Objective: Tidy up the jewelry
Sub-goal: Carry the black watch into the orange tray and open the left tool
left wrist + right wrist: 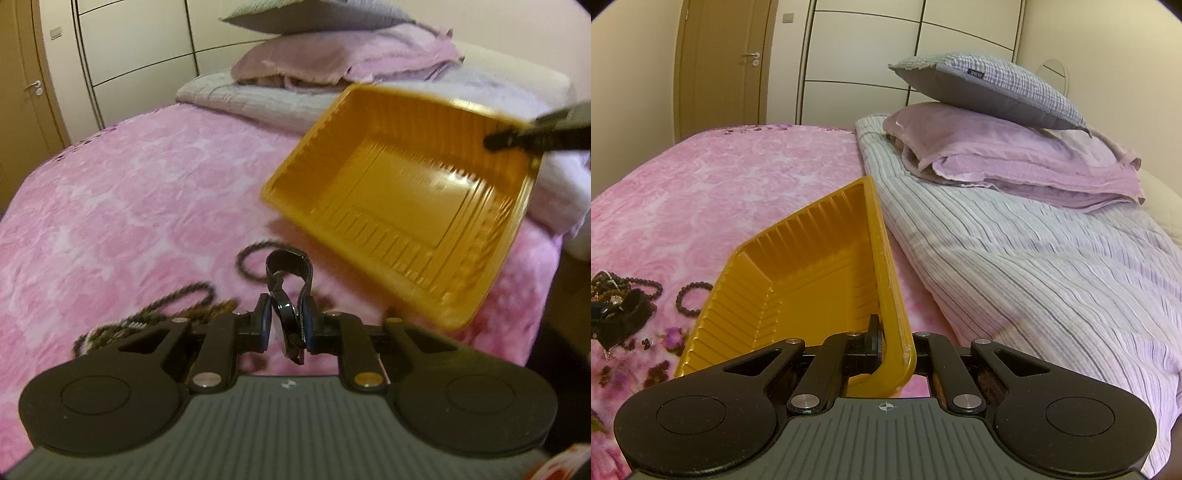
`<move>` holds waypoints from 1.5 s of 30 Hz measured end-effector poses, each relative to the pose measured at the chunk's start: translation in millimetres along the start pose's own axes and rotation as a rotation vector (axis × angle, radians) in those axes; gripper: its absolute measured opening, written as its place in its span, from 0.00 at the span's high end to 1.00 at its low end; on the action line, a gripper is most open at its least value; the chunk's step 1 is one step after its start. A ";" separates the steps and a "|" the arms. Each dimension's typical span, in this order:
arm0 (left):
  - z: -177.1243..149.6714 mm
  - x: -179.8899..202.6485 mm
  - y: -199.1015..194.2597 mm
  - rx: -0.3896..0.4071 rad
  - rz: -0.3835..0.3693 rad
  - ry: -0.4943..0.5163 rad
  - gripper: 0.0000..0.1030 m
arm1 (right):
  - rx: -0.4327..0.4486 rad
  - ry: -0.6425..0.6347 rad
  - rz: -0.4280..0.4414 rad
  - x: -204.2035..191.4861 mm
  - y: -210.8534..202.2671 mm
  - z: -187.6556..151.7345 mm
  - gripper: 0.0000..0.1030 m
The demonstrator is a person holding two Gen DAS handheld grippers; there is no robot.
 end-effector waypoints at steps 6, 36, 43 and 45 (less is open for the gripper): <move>22.1 29.8 14.4 0.019 -0.105 -0.056 0.85 | -0.001 -0.001 -0.001 0.4 -0.1 -0.4 0.95; 1.6 22.7 4.4 0.014 -0.061 -0.223 0.78 | -0.127 -0.124 0.061 2.3 8.1 0.1 0.94; -24.4 4.5 -8.7 -0.005 0.027 -0.262 0.70 | -0.202 -0.189 0.085 3.3 14.2 4.6 0.94; -33.2 -0.3 -11.4 -0.018 0.059 -0.264 0.68 | -0.225 -0.223 0.092 1.5 15.6 6.1 0.94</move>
Point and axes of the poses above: each gripper's, at about its wrist camera, not at the fingertips, and y roughly the way its jaws point, x to its right, z to its top, the point moved 3 cm from there along y, roughly the way its jaws point
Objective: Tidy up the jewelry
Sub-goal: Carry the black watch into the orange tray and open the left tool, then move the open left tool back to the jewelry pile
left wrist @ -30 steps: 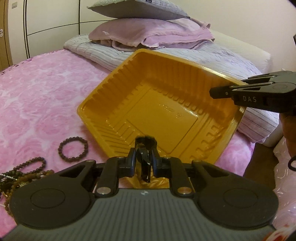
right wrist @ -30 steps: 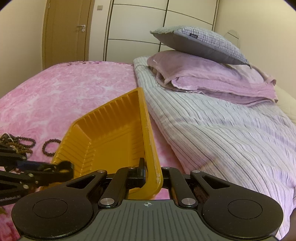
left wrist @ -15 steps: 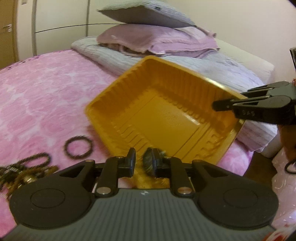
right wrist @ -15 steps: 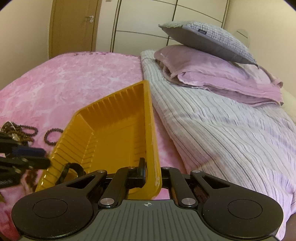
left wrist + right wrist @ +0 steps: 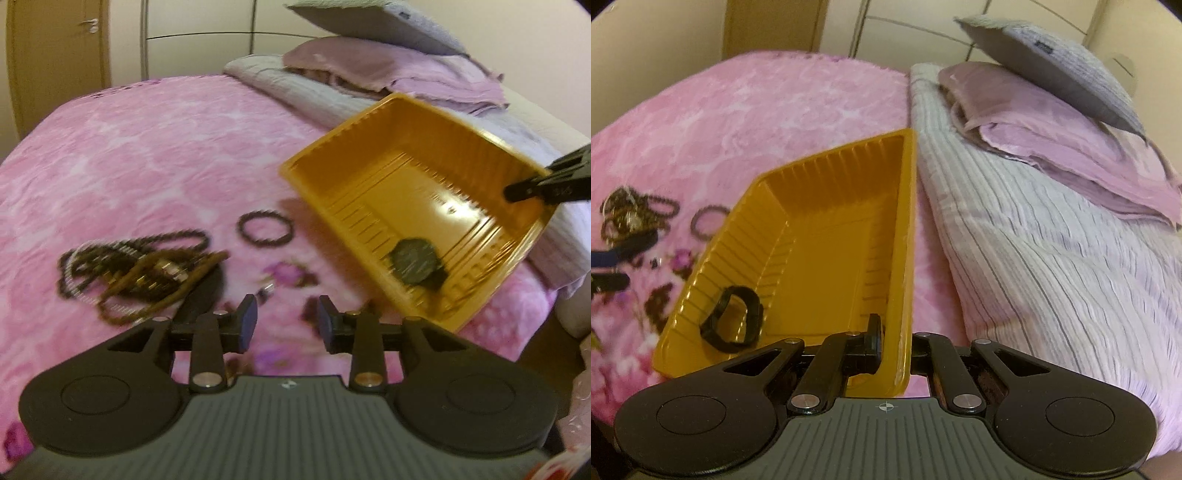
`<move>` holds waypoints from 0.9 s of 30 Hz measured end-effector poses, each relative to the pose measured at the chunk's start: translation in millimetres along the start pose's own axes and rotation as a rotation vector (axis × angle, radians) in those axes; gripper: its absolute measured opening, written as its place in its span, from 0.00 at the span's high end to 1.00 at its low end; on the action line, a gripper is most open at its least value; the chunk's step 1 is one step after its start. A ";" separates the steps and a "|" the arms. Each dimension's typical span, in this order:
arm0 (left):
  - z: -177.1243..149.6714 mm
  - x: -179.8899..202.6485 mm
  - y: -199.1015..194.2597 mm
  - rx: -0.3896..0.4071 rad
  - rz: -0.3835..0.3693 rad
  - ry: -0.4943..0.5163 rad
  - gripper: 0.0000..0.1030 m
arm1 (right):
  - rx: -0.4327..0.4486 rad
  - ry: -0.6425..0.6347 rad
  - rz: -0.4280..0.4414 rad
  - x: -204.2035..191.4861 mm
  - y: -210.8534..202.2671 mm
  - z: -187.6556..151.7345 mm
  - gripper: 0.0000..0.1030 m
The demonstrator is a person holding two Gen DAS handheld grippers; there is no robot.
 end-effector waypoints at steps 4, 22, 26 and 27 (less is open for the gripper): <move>-10.8 -12.6 -1.9 -0.008 0.054 -0.014 0.66 | -0.026 -0.043 0.004 -1.6 1.2 4.6 0.94; 4.0 -1.2 58.2 -0.015 0.048 0.101 0.82 | -0.033 -0.080 -0.004 -4.3 2.3 11.4 0.94; 3.3 -1.2 62.3 -0.021 0.037 0.107 0.90 | -0.032 -0.078 -0.006 -4.8 2.4 11.0 0.94; 2.9 -0.7 62.3 -0.020 0.036 0.107 0.90 | -0.033 -0.081 -0.006 -4.6 2.8 11.5 0.94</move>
Point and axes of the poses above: each gripper's, at about its wrist camera, not at the fingertips, and y roughly the way its jaws point, x to its right, z to its top, the point moved 3 cm from there along y, roughly the way its jaws point
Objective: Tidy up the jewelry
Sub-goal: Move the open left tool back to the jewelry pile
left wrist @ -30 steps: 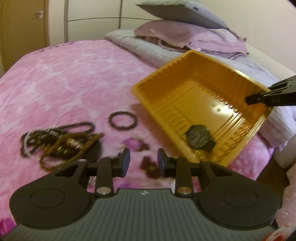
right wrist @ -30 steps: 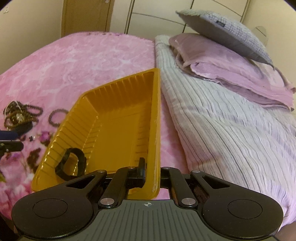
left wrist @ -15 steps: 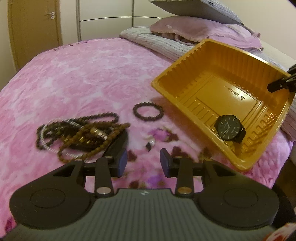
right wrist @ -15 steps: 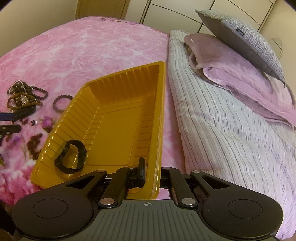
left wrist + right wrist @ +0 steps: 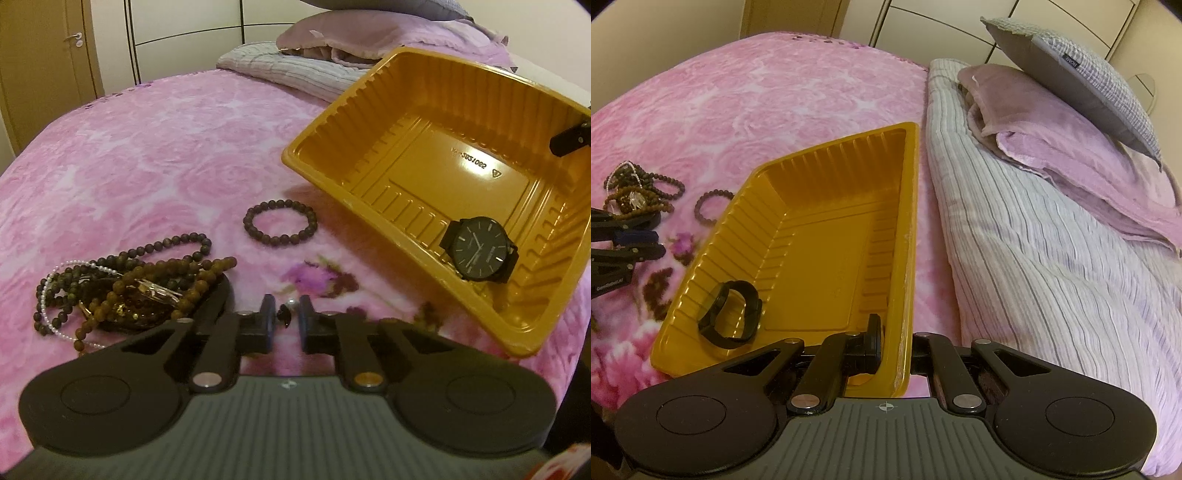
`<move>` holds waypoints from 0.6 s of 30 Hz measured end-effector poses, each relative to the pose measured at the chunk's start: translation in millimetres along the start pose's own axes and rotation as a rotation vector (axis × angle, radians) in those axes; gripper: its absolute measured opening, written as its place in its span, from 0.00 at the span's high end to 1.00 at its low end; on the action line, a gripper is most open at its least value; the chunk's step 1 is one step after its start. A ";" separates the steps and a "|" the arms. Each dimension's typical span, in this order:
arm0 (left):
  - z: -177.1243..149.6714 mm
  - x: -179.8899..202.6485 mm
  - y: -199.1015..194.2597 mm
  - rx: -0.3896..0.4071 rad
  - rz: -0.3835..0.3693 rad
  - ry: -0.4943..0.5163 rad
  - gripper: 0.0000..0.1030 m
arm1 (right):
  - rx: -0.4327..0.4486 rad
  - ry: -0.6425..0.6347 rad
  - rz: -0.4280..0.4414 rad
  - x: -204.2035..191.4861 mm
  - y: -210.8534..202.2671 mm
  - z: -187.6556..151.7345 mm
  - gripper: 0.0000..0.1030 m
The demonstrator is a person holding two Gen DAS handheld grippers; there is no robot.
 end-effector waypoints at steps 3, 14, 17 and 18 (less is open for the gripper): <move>-0.2 0.6 -1.0 0.003 0.001 0.001 0.94 | 0.000 -0.002 -0.002 -0.3 0.2 -0.4 0.94; 37.4 17.3 -34.1 0.111 -0.081 -0.028 0.95 | 0.003 -0.002 -0.002 0.0 0.0 -0.2 0.94; 51.0 31.8 -33.8 0.134 -0.124 -0.018 0.95 | 0.004 0.000 -0.002 -0.7 -0.6 -1.7 0.94; 53.5 37.6 -32.0 0.137 -0.132 -0.009 0.95 | 0.004 0.001 -0.002 -0.7 -0.6 -1.9 0.94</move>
Point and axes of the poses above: each gripper's, at about its wrist camera, not at the fingertips, and y roughly the way its jaws point, x to its right, z to its top, the point moved 3 cm from there along y, roughly the way its jaws point
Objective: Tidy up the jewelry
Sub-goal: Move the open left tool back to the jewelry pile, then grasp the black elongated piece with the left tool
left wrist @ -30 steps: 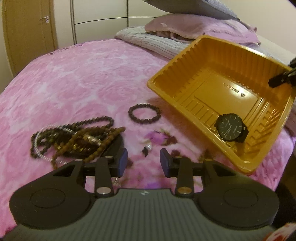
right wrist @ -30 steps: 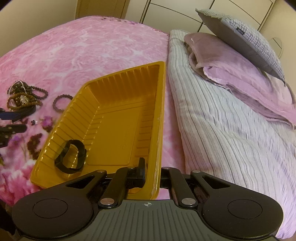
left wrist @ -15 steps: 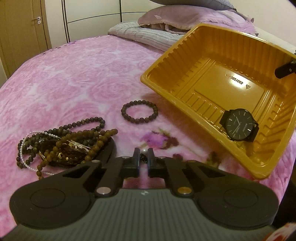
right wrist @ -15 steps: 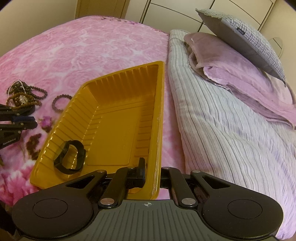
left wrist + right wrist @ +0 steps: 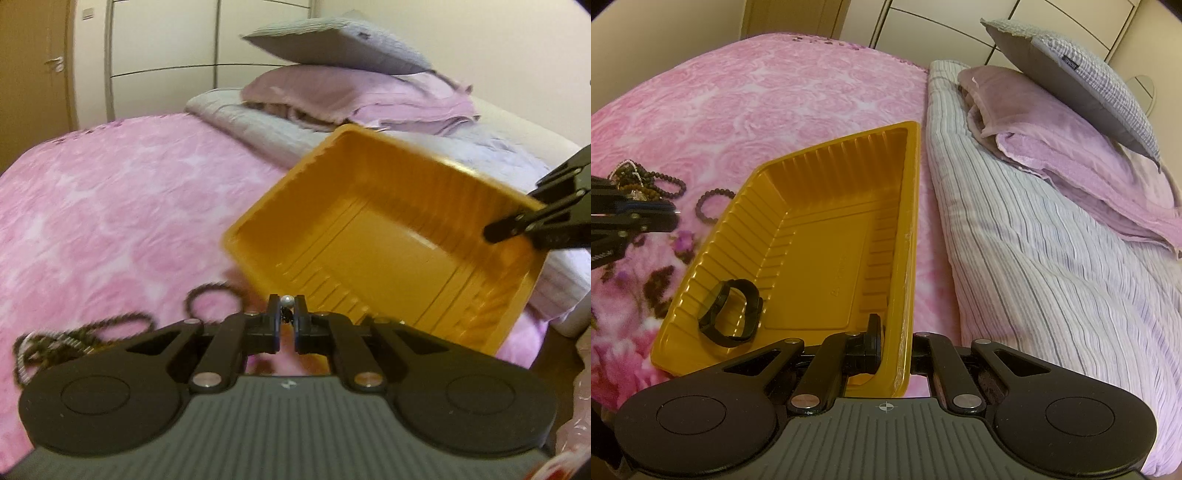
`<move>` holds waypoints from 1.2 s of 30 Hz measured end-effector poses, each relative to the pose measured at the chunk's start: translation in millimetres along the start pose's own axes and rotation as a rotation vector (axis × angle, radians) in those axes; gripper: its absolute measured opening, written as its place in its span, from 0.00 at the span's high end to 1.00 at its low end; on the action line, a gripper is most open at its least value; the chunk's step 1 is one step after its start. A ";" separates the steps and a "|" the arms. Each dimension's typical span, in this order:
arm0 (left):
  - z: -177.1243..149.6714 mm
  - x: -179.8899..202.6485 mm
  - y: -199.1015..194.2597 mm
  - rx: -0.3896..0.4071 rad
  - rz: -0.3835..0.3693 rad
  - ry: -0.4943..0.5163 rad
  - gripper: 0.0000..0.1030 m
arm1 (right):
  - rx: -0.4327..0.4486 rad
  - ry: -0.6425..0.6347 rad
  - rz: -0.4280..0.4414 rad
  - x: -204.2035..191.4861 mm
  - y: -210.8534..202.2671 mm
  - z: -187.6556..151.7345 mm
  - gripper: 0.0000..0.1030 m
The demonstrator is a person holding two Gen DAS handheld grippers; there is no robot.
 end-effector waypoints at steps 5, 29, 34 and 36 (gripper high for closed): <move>7.3 18.4 19.5 -0.003 -0.036 0.023 0.95 | -0.001 0.005 0.001 0.0 -0.6 -0.3 0.94; -46.1 -23.0 -34.0 -0.023 0.150 -0.052 0.76 | 0.004 0.017 0.004 2.0 0.2 -2.5 0.94; -60.9 -51.3 -49.9 -0.037 0.240 -0.079 0.76 | 0.004 0.014 0.003 2.3 0.4 -2.6 0.94; -64.9 -62.0 -51.1 -0.044 0.256 -0.097 0.76 | 0.004 0.014 0.003 1.9 0.2 -2.4 0.94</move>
Point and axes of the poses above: each gripper's, at about its wrist camera, not at the fingertips, and y roughly the way its jaws point, x to its right, z to its top, the point moved 3 cm from there along y, roughly the way its jaws point
